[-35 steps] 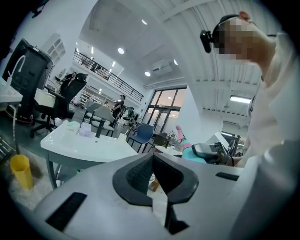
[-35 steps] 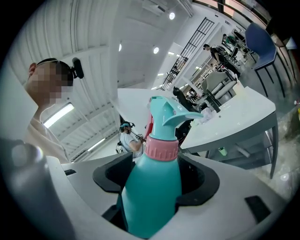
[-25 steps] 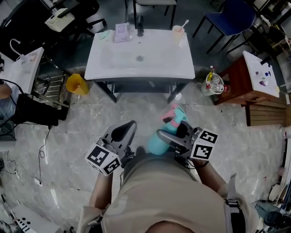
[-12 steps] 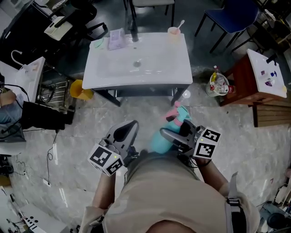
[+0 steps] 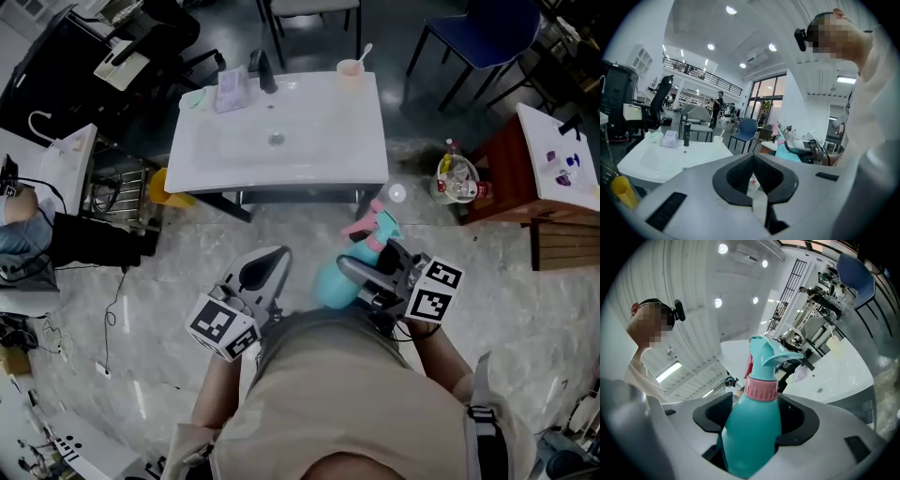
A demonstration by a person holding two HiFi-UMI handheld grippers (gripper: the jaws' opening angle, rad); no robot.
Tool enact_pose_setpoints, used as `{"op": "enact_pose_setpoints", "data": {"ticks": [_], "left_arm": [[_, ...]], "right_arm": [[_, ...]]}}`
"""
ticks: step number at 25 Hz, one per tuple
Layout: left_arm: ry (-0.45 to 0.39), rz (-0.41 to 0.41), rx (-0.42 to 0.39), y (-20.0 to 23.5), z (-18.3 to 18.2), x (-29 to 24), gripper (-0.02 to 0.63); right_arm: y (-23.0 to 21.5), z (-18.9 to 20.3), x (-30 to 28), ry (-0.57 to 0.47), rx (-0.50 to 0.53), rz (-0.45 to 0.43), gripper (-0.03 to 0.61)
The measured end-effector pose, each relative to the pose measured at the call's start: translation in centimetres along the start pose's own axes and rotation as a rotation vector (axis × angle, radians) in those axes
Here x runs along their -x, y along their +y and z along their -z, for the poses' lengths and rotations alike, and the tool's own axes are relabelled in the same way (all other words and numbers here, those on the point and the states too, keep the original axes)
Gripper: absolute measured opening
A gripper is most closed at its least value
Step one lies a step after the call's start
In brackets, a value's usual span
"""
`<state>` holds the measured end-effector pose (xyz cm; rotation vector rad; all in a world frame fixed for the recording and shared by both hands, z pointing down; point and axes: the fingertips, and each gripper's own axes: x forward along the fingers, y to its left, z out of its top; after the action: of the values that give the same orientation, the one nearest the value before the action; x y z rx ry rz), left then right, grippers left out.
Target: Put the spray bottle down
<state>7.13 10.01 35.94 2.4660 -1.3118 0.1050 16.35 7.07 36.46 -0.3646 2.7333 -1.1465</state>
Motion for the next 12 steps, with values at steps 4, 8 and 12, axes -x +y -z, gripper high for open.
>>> {"op": "enact_pose_setpoints", "data": {"ticks": [4, 8, 12], "left_arm": [[0.003, -0.023, 0.003, 0.2, -0.4, -0.8, 0.01], [0.005, -0.035, -0.008, 0.4, -0.8, -1.4, 0.009], [0.004, -0.046, -0.009, 0.4, -1.0, -1.9, 0.011]], "right_arm": [[-0.6, -0.8, 0.4, -0.01, -0.005, -0.016, 0.273], [-1.2, -1.5, 1.0, -0.016, -0.011, -0.019, 0.273], [-1.7, -1.9, 1.5, -0.013, -0.019, -0.02, 0.273]]}}
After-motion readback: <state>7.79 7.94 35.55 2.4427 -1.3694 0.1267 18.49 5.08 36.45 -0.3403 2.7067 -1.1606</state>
